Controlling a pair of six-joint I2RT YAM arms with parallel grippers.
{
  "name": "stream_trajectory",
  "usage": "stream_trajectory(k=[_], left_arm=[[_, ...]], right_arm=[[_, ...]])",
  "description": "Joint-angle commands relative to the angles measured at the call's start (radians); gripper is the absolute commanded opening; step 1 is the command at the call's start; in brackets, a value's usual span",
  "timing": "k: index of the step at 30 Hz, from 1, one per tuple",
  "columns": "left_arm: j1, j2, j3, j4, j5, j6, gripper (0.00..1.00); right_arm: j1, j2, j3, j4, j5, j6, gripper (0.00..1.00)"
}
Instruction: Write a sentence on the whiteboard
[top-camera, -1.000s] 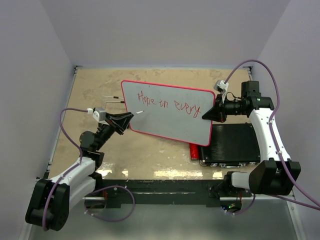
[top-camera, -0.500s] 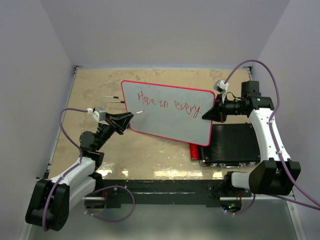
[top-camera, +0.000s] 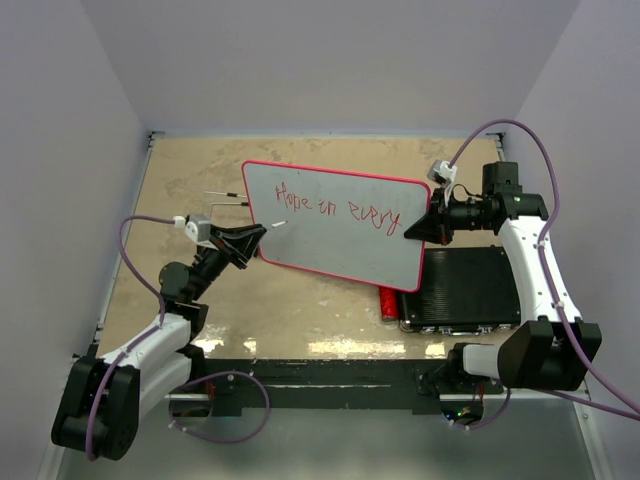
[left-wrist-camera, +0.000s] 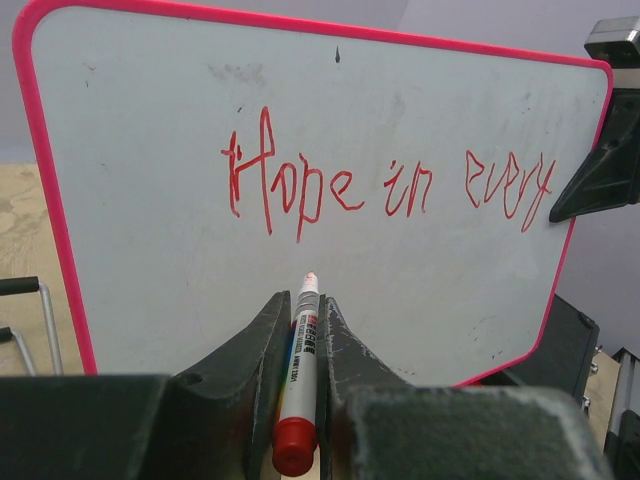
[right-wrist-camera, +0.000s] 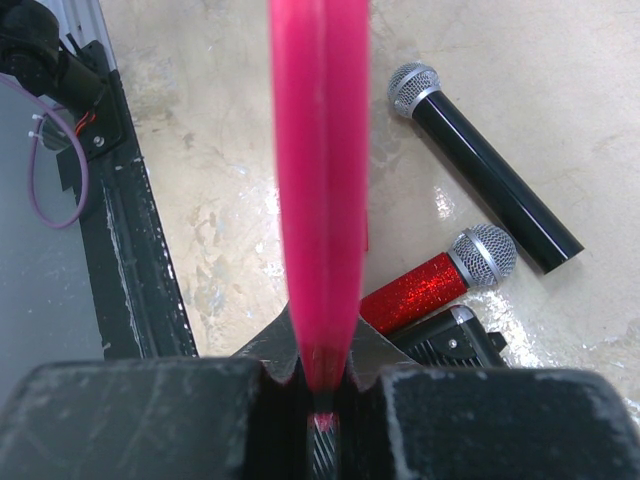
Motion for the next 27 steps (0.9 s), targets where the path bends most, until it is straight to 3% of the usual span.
stream_trajectory(k=[1, 27], left_arm=[[0.006, 0.0, 0.002, 0.078, -0.002, 0.005, 0.0], [0.017, 0.018, 0.03, 0.017, 0.014, -0.02, 0.0]], right_arm=[[0.003, -0.033, 0.011, 0.041, -0.008, -0.03, 0.0], [0.004, -0.03, 0.007, 0.041, -0.002, -0.03, 0.0]])
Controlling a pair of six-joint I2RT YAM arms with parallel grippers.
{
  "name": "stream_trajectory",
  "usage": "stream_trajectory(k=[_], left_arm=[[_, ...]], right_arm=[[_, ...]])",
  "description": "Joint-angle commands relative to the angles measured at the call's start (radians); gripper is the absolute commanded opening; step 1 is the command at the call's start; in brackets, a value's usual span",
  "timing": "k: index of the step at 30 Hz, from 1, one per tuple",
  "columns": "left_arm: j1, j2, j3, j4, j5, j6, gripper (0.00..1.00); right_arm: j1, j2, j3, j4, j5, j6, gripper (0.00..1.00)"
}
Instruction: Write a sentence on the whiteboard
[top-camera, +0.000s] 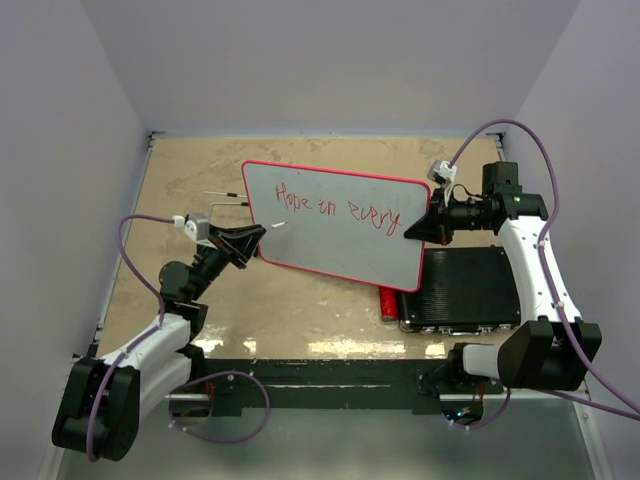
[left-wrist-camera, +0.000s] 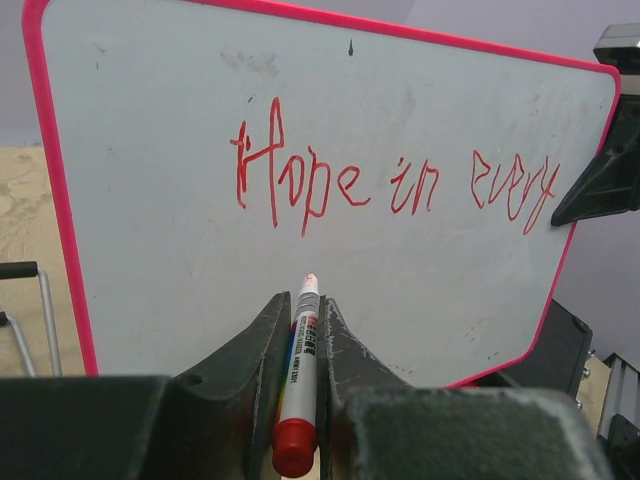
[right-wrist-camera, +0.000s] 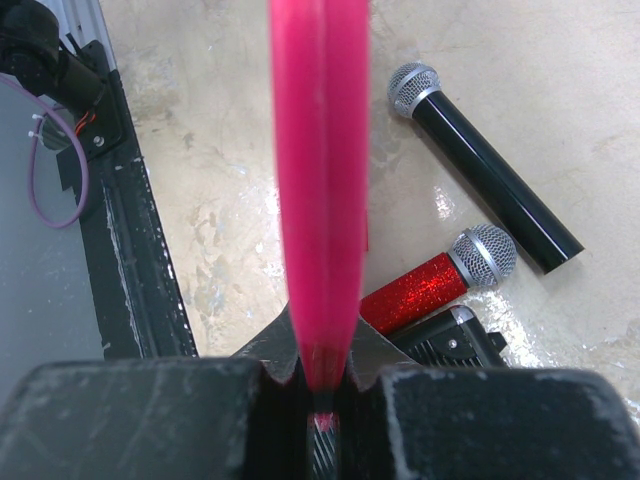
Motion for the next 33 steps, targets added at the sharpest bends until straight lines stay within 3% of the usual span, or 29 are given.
stream_trajectory(k=[1, 4, 15, 25, 33], left_arm=[[0.007, 0.056, 0.028, 0.058, 0.024, 0.004, 0.0], [0.008, 0.115, 0.018, 0.184, 0.044, -0.015, 0.0], [0.007, 0.159, 0.039, 0.227, 0.016, 0.016, 0.0], [0.007, 0.069, 0.048, 0.045, -0.073, 0.128, 0.0], [0.008, 0.072, 0.07, -0.003, -0.087, 0.155, 0.0]], right_arm=[[0.004, -0.027, 0.007, 0.041, 0.0, -0.031, 0.0], [0.006, -0.023, 0.01, 0.041, -0.002, -0.035, 0.0], [0.008, -0.024, 0.005, 0.044, -0.005, -0.034, 0.0], [0.008, -0.019, 0.01, 0.043, -0.006, -0.034, 0.0], [0.009, -0.015, 0.01, 0.044, -0.006, -0.032, 0.0]])
